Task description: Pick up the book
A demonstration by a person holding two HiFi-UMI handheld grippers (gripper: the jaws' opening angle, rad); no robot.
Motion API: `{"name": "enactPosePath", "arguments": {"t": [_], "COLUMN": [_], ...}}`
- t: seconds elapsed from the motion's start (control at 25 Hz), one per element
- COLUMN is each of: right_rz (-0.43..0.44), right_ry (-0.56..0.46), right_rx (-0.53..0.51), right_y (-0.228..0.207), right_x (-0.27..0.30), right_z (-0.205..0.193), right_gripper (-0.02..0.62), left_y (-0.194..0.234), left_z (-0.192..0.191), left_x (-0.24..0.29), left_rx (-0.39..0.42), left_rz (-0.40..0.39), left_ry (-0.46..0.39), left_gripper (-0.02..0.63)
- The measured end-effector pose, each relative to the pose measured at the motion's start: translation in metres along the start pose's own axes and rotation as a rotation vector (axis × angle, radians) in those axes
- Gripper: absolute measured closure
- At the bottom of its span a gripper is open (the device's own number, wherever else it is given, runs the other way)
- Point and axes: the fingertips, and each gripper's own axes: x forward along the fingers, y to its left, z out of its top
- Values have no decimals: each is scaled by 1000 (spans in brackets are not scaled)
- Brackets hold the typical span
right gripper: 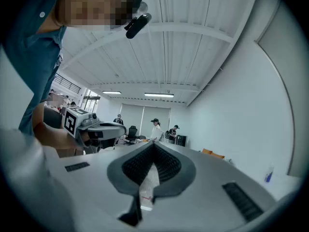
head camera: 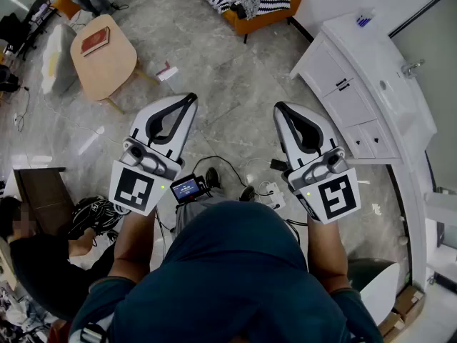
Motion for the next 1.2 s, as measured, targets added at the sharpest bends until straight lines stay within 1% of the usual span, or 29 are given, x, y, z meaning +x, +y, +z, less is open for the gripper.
{"name": "enactPosePath", "arguments": {"t": [0.12,0.24,0.32,0.48,0.6,0.76,1.2], "right_rz": [-1,6,0,-14,-20,-42,-114], "right_ry": [-4,-22,-23,-16,-30,-24,1], "right_rx": [-4,-42,-45,-27,16,40,6], "right_y": [1,1,0,3,2,4,10], "right_x": [1,0,1,7,6,36,89], "right_z": [-3,-5,-6,-8,-12,-10,-10], "right_gripper": [583,583,583,583,582,581,581], "left_y": [0,-1,1,9,10,44,107], "left_z": [-3,-7,-8,-12,-17,-24,-48], "left_x": [0,-1,-2,-5,-6,-7,-15], "left_rx": [-2,-2,-3,-12,-15,-31,-65], "left_rz": [-1,-3,-5,-10,-14,-24,-41], "left_ry": [-3,-3,-4,-6,-6,-12,-38], "left_gripper": [601,603,601,601,601,601,601]}}
